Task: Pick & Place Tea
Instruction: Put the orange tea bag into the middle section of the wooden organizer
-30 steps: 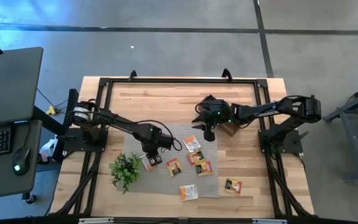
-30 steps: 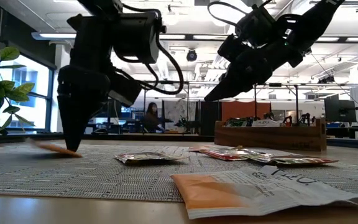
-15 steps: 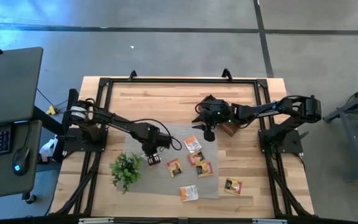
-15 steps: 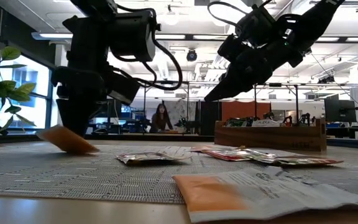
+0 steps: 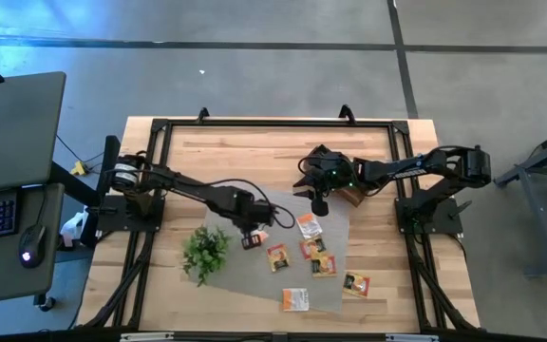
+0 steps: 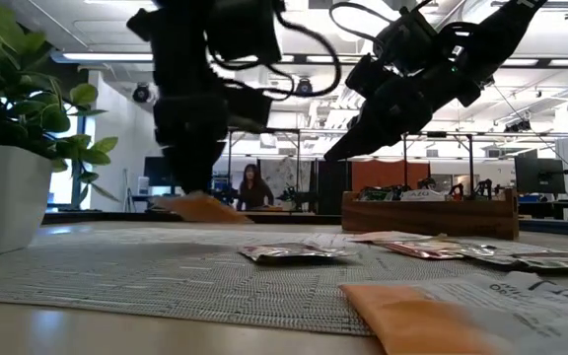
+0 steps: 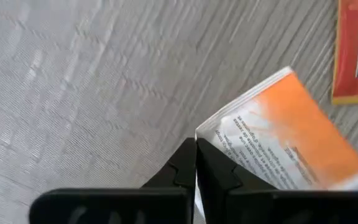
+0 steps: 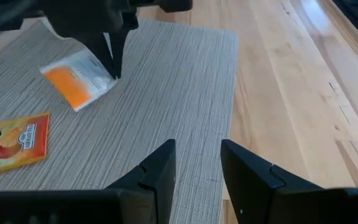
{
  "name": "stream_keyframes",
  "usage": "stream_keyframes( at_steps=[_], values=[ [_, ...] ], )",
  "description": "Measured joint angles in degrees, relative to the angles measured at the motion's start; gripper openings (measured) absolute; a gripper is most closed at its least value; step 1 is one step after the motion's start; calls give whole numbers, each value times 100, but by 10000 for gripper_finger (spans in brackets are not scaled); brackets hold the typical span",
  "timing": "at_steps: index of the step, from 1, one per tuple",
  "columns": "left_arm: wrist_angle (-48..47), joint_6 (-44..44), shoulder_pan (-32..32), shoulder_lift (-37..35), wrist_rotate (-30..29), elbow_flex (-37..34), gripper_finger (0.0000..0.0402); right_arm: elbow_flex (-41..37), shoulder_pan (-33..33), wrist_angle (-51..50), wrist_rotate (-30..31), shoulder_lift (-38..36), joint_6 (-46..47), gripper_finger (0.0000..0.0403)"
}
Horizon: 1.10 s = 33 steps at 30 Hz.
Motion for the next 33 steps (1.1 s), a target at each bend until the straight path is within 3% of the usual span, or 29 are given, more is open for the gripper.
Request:
stream_keyframes(
  at_steps=[3,7,11,14,22,33],
  values=[
    [-19,370,0,0,-358,230,1,0,13,9,-1,0,48,124],
    [118,934,0,0,-1330,515,1,0,13,132,-99,0,737,124],
    [746,1669,3,-11,-2423,669,1,0,11,181,-127,0,1495,124],
    [1339,2375,4,-12,-2842,683,1,0,11,180,-125,0,1554,124],
    [2089,3809,7,-21,-2964,685,1,0,10,529,-175,2,2063,124],
    [2031,4026,239,-24,-3156,685,1,0,9,668,-164,2,2025,124]
  ],
)
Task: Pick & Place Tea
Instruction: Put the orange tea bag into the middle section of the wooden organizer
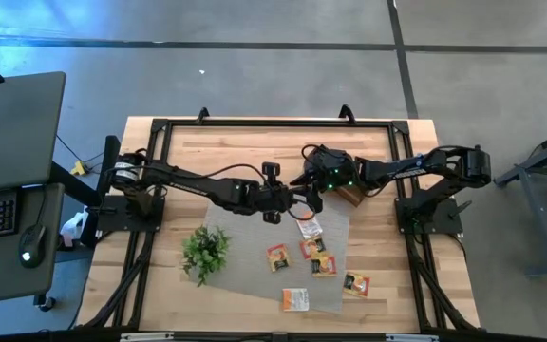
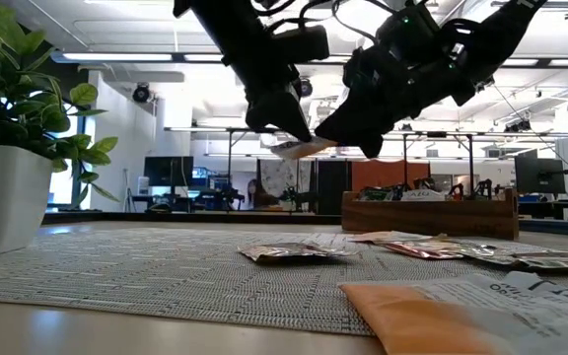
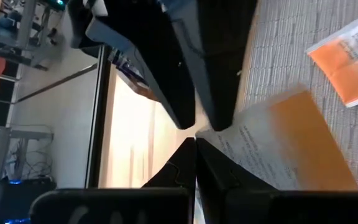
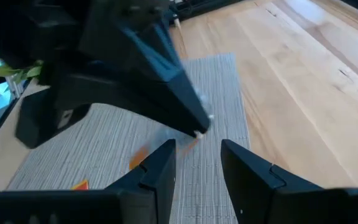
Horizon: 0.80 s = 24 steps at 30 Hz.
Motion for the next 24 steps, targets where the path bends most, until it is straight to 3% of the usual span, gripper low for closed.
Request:
stream_keyframes(
  at_steps=[11,21,24],
  values=[
    [193,102,96,-4,260,4,1,0,2,22,181,-1,-253,113],
    [314,254,98,-9,399,4,1,-2,2,-63,108,0,-686,18],
    [318,254,102,-9,409,4,1,-7,2,-70,241,0,-843,6]
  ],
)
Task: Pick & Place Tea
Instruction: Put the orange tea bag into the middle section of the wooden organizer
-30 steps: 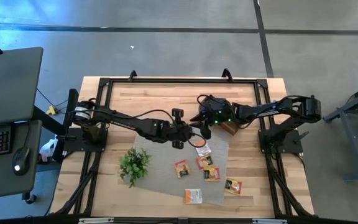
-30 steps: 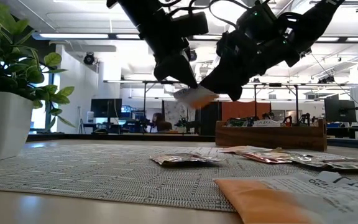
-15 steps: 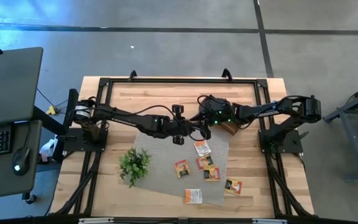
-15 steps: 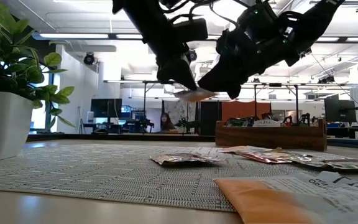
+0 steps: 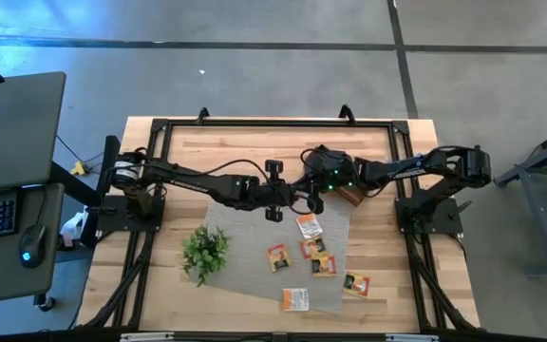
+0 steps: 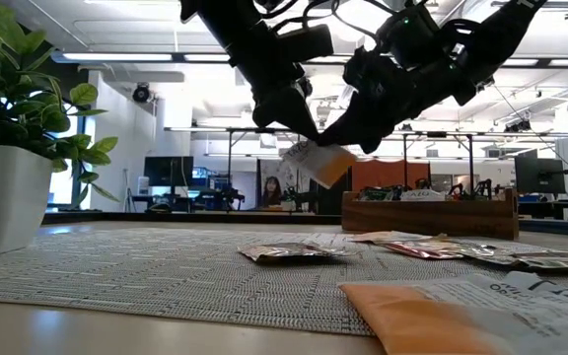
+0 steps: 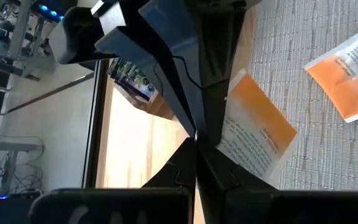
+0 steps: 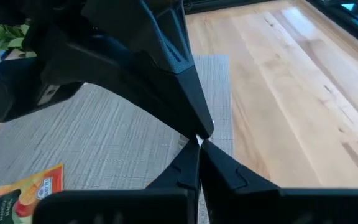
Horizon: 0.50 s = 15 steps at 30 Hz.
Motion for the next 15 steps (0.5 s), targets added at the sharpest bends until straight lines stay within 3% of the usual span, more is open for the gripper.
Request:
stream_keyframes(
  at_steps=[5,10,15],
  values=[
    [24,-46,2,1,33,0,11,4,2,-119,185,0,0,3],
    [48,-333,-9,1,65,2,62,5,-4,-426,349,0,152,3],
    [12,-1108,-7,1,-110,2,115,4,-128,-1074,1177,-251,392,4]
  ],
)
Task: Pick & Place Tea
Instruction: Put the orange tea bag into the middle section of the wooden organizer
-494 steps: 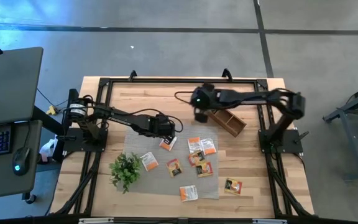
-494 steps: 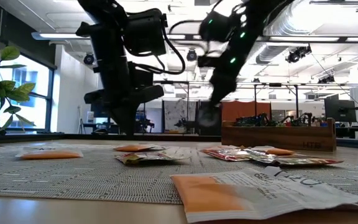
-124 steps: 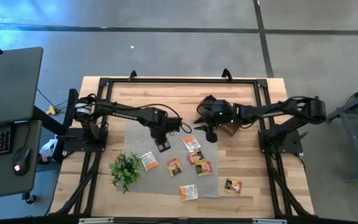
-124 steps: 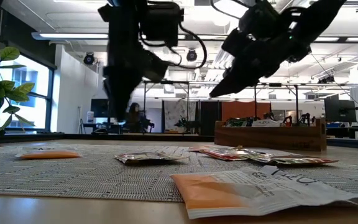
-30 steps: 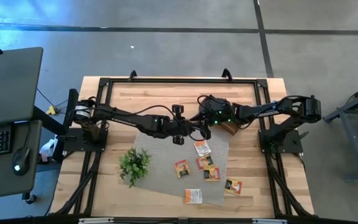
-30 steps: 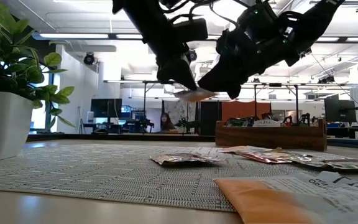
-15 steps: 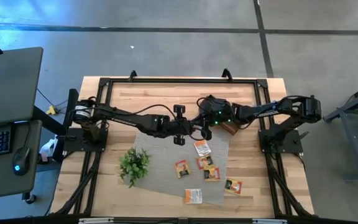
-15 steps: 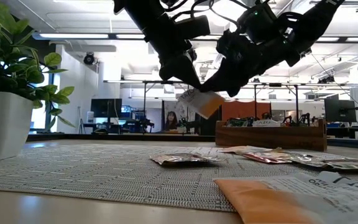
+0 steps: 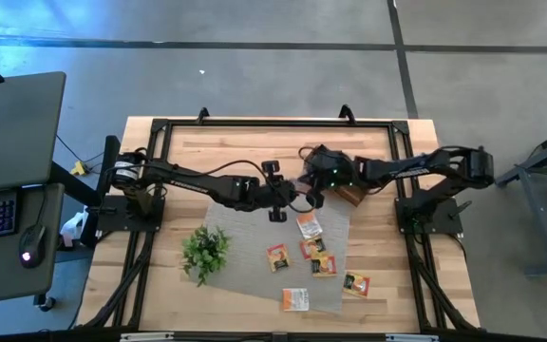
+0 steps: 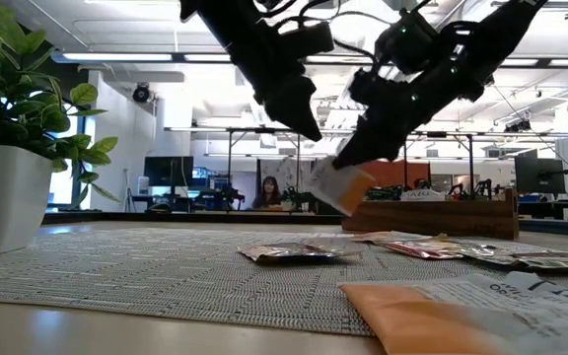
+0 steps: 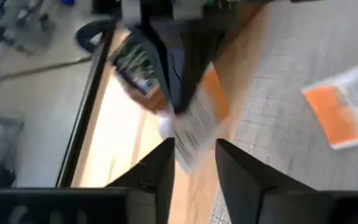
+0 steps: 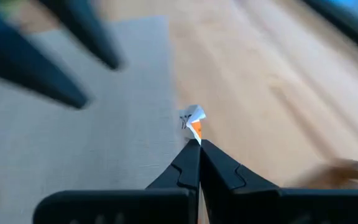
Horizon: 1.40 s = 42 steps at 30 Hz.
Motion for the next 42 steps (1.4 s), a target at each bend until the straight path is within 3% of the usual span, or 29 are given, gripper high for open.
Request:
stream_keyframes(
  at_steps=[4,11,14,19,29,34,42],
  values=[
    [-168,-399,2,0,-205,0,129,2,-132,-734,457,-740,309,2],
    [-415,-418,4,0,-347,0,131,-18,-87,-2843,2066,-2057,1129,2],
    [-471,-453,43,0,-358,0,131,-363,6,-3005,2602,-2448,1554,1],
    [-515,-803,176,0,-372,0,131,-1287,19,-1902,2632,-2773,1994,1],
    [-790,-1189,547,0,-380,0,131,-2654,21,553,3310,-2596,2028,3],
    [-773,-1255,636,0,-370,0,131,-2923,21,1245,2955,-2589,1415,15],
    [-857,-1270,636,0,-326,0,131,-2834,19,1692,3139,-2602,794,53]
  ],
)
